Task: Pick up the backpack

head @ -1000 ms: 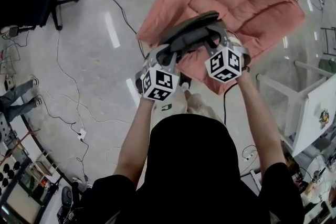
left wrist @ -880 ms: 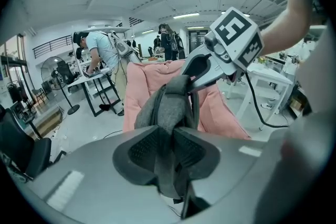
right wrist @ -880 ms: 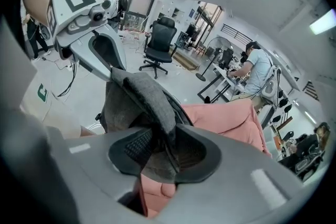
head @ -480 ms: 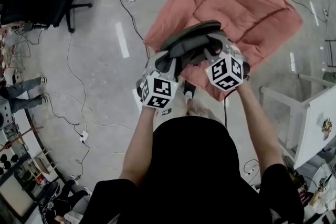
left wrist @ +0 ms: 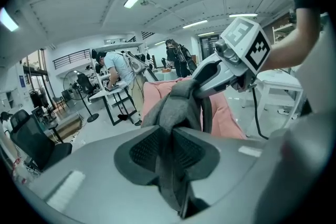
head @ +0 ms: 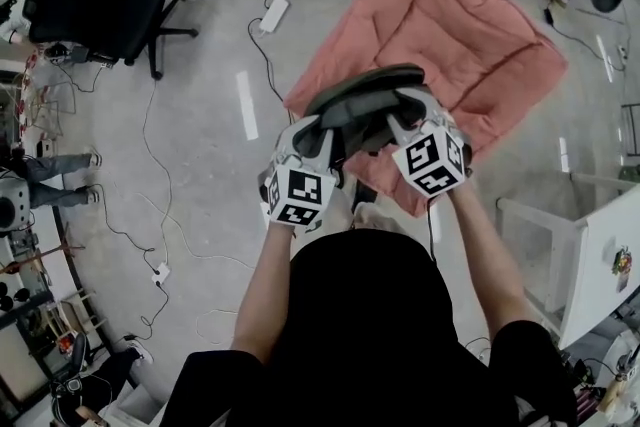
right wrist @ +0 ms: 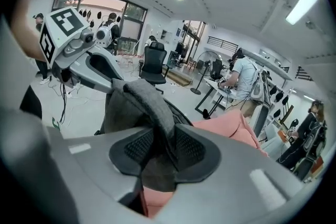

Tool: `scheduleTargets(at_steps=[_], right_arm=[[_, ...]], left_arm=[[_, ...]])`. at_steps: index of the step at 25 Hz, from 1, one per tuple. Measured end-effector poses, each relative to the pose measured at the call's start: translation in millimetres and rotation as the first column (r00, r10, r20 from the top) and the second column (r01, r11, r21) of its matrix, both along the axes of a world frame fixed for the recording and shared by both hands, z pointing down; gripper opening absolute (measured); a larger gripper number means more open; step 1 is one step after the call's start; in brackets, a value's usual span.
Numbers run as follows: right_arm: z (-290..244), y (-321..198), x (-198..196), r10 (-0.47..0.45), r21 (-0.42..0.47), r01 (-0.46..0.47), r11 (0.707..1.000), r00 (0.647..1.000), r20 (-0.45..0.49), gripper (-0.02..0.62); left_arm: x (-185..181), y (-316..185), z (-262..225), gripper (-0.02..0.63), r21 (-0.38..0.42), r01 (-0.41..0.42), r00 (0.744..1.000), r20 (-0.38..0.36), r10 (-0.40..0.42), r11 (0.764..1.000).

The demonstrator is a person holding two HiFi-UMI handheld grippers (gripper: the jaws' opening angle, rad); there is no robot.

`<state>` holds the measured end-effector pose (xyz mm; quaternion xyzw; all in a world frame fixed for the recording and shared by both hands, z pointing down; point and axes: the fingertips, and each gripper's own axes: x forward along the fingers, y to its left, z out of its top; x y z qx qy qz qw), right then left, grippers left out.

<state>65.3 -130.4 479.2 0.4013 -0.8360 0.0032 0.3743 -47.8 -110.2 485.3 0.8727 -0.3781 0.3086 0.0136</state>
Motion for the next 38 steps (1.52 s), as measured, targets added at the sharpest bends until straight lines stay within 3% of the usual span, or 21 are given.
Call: scheduleTargets(at_steps=[11, 19, 26, 38], right_arm=[[-71.7, -13.4, -7.3, -0.016, 0.120, 0.009, 0.993, 0.998, 0.058, 0.112], [-114.4, -31.3, -15.0, -0.015, 0.151, 0.002, 0.989, 0.996, 0.087, 0.110], [-156.3, -48.7, -19.2, 0.029, 0.184, -0.060, 0.981, 0.985, 0.168, 0.110], [-221.8, -60.6, -22.7, 0.021, 0.287, -0.094, 0.953, 0.969, 0.247, 0.109]], left_arm=[[-7.9, -11.8, -73.0, 0.054, 0.119, 0.035, 0.998, -0.061, -0.028, 0.992], [-15.9, -30.7, -119.7, 0.051, 0.191, 0.018, 0.998, -0.059, -0.007, 0.981], [-19.6, -47.8, -170.1, 0.049, 0.272, -0.001, 0.997, -0.068, 0.021, 0.962], [-24.8, -66.7, -237.6, 0.048, 0.376, 0.018, 0.996, -0.083, 0.014, 0.927]])
